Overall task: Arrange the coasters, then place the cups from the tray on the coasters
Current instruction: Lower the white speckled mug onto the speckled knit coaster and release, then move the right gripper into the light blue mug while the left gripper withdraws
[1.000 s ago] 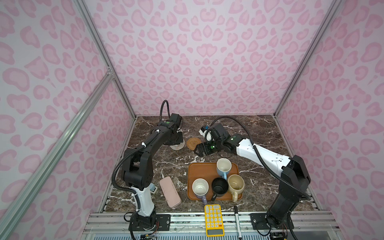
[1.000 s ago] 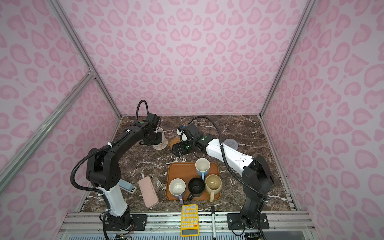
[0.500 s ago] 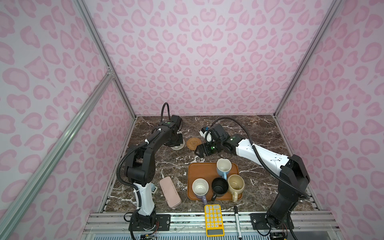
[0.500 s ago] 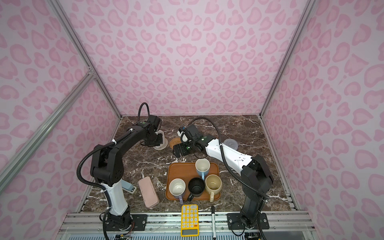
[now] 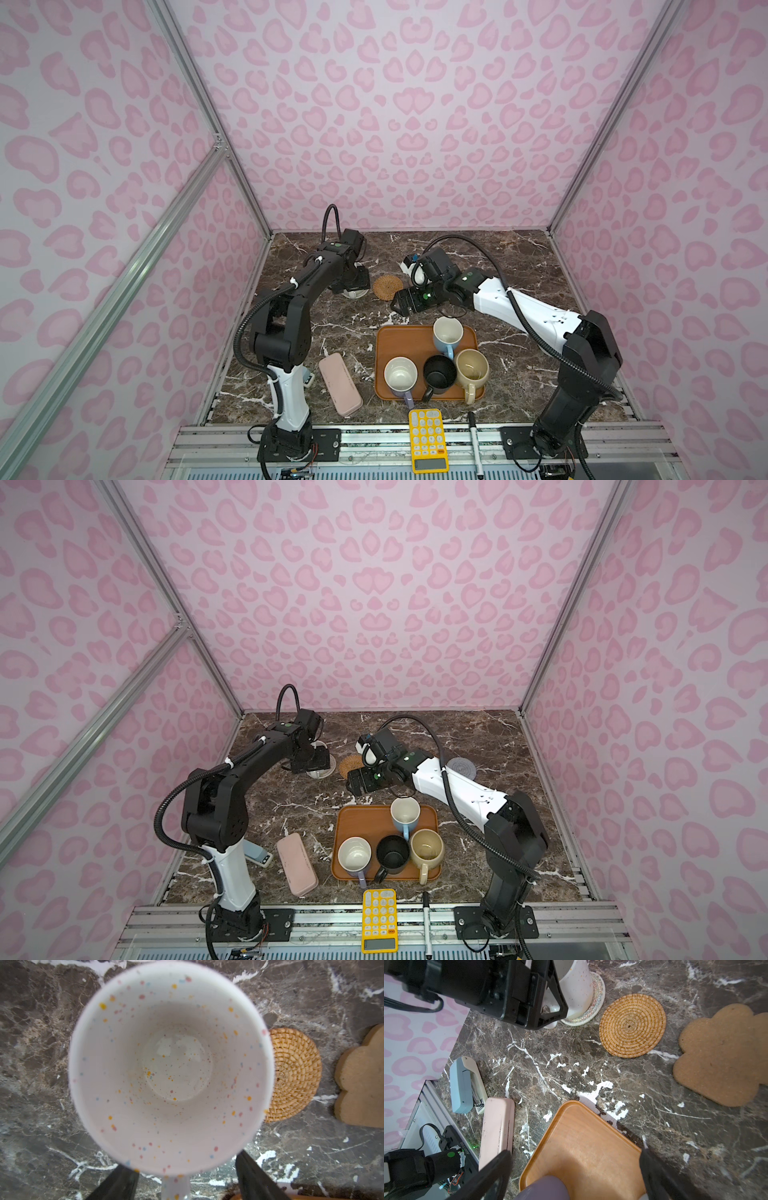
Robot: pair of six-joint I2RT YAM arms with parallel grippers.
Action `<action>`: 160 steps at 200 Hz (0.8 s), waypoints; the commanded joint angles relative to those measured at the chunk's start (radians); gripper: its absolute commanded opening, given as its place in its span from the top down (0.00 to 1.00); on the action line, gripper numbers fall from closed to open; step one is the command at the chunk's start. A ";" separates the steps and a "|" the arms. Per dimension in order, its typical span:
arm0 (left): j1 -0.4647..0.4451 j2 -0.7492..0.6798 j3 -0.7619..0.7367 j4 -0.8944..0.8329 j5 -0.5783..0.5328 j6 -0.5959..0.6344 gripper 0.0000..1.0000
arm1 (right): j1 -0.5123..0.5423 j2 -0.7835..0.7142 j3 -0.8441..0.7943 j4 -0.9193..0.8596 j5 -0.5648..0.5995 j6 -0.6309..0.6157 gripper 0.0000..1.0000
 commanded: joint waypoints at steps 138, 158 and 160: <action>-0.052 -0.442 -0.040 -0.058 0.310 -0.111 0.03 | 0.051 -0.363 -0.183 -0.339 0.287 0.131 0.04; -0.096 -0.480 -0.068 -0.061 0.339 -0.128 0.03 | 0.051 -0.392 -0.222 -0.337 0.276 0.148 0.12; -0.102 -0.483 -0.070 -0.063 0.338 -0.128 0.03 | 0.051 -0.395 -0.227 -0.337 0.273 0.149 0.13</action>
